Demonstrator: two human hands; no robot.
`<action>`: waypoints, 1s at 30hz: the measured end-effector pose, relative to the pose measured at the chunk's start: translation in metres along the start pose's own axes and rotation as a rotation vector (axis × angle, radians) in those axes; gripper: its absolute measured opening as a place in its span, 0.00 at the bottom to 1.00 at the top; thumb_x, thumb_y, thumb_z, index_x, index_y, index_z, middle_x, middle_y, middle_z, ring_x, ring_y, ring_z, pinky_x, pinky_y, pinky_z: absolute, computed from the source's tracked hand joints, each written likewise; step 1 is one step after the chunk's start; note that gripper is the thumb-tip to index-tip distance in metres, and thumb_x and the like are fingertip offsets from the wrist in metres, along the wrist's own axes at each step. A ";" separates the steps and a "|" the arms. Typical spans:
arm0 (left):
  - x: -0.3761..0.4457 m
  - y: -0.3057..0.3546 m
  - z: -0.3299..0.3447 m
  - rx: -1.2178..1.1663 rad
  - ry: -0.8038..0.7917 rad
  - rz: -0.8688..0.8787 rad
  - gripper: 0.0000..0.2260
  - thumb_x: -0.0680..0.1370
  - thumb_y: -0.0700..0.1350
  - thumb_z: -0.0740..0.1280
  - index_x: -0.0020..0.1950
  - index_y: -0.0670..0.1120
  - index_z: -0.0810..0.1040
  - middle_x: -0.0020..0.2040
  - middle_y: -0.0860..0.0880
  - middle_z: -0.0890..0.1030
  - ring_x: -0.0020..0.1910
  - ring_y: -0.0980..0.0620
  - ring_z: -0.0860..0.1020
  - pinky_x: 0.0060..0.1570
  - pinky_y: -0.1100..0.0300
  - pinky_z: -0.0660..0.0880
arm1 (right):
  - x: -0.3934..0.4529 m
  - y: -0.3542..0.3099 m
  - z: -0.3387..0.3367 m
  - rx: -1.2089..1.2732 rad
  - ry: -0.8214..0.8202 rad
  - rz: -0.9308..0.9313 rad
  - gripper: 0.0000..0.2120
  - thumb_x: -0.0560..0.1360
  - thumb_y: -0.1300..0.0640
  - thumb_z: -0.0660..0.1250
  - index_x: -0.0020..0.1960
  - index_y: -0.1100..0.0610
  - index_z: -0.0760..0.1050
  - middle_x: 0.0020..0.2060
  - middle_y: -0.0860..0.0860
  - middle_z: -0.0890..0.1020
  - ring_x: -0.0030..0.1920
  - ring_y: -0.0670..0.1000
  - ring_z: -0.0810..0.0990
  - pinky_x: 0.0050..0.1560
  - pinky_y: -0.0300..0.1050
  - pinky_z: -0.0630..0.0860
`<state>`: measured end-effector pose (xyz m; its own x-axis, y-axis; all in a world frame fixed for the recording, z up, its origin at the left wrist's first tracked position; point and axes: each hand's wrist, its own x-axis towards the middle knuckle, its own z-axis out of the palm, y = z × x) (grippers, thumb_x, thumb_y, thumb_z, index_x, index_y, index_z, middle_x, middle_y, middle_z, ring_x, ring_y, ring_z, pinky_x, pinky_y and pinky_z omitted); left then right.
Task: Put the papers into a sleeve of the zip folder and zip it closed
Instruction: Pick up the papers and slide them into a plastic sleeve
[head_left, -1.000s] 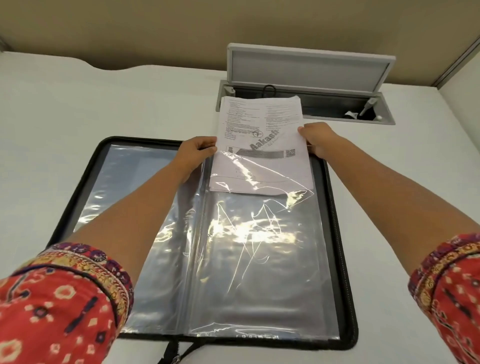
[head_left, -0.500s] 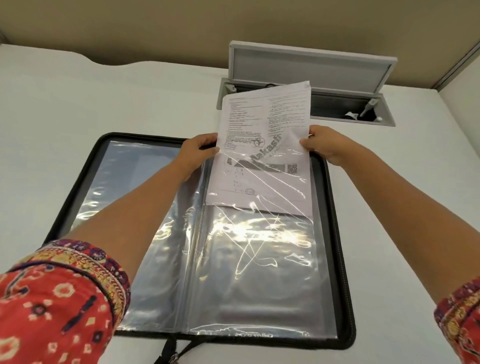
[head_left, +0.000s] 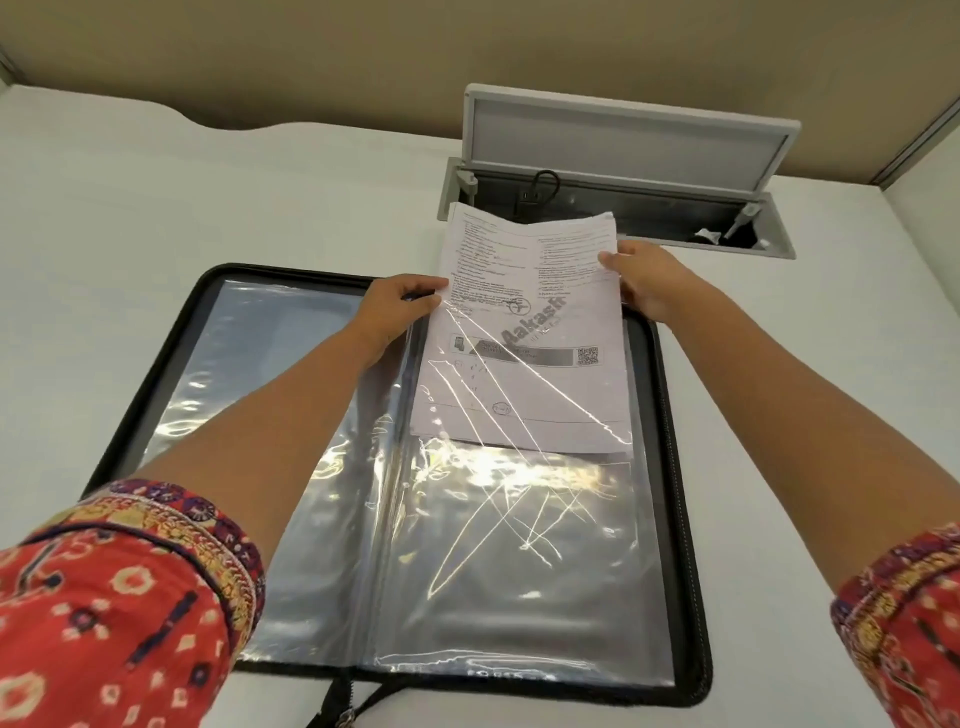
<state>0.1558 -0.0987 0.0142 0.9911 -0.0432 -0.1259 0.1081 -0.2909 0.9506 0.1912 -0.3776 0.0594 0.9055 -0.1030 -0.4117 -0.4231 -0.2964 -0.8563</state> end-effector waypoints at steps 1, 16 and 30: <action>0.000 0.000 0.000 -0.005 0.003 0.000 0.14 0.75 0.35 0.65 0.61 0.38 0.75 0.54 0.48 0.76 0.51 0.56 0.74 0.41 0.80 0.69 | 0.001 -0.002 0.004 0.021 0.043 -0.010 0.17 0.79 0.62 0.59 0.67 0.58 0.68 0.61 0.55 0.78 0.52 0.52 0.79 0.48 0.43 0.76; 0.001 -0.003 0.002 -0.021 0.047 -0.022 0.17 0.75 0.35 0.66 0.63 0.41 0.72 0.53 0.45 0.78 0.53 0.52 0.75 0.48 0.71 0.73 | -0.008 -0.008 -0.004 -0.083 -0.136 -0.039 0.38 0.72 0.78 0.57 0.73 0.47 0.55 0.60 0.56 0.72 0.60 0.56 0.74 0.50 0.52 0.79; -0.015 0.001 -0.018 0.449 -0.006 0.119 0.14 0.76 0.36 0.62 0.61 0.44 0.74 0.59 0.45 0.78 0.60 0.47 0.75 0.57 0.61 0.68 | 0.010 -0.022 0.005 -0.297 0.145 -0.185 0.33 0.75 0.58 0.66 0.75 0.51 0.54 0.68 0.56 0.69 0.67 0.56 0.69 0.62 0.50 0.71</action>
<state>0.1422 -0.0809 0.0225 0.9939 -0.1069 -0.0264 -0.0521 -0.6683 0.7421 0.2093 -0.3674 0.0731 0.9701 -0.1489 -0.1918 -0.2428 -0.5831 -0.7753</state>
